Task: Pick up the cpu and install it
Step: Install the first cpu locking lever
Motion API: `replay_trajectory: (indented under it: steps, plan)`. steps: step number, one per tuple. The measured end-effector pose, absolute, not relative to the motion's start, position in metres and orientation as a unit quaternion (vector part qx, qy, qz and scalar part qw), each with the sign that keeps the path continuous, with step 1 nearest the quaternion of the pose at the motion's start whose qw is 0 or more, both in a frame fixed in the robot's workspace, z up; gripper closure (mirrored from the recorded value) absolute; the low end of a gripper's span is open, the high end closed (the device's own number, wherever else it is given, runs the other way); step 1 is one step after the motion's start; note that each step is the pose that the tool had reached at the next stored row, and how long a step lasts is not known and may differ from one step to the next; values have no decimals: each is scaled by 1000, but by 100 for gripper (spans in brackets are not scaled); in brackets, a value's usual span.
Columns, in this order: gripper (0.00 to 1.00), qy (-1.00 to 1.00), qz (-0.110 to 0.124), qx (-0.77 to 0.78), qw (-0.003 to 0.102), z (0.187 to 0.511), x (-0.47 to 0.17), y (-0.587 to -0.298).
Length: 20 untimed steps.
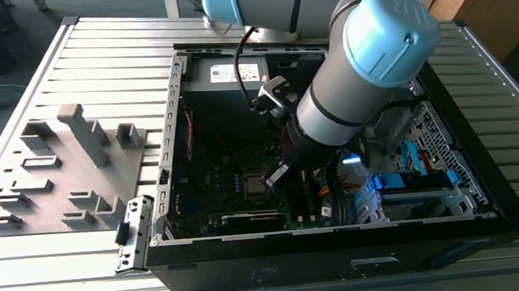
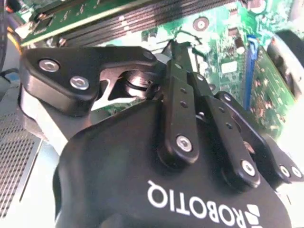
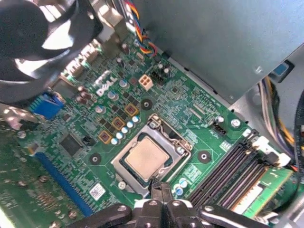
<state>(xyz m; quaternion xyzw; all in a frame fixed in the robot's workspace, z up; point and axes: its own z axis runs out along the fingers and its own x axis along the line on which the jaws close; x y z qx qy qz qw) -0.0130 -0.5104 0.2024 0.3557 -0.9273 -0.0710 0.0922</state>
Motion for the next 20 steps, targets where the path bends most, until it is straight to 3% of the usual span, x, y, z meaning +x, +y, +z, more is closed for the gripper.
replay_trajectory:
  steps: [16,20]
  plan:
    - [89,-927,-71,355,92,229,-14,-510]
    - [89,-928,-70,356,88,228,-27,-510]
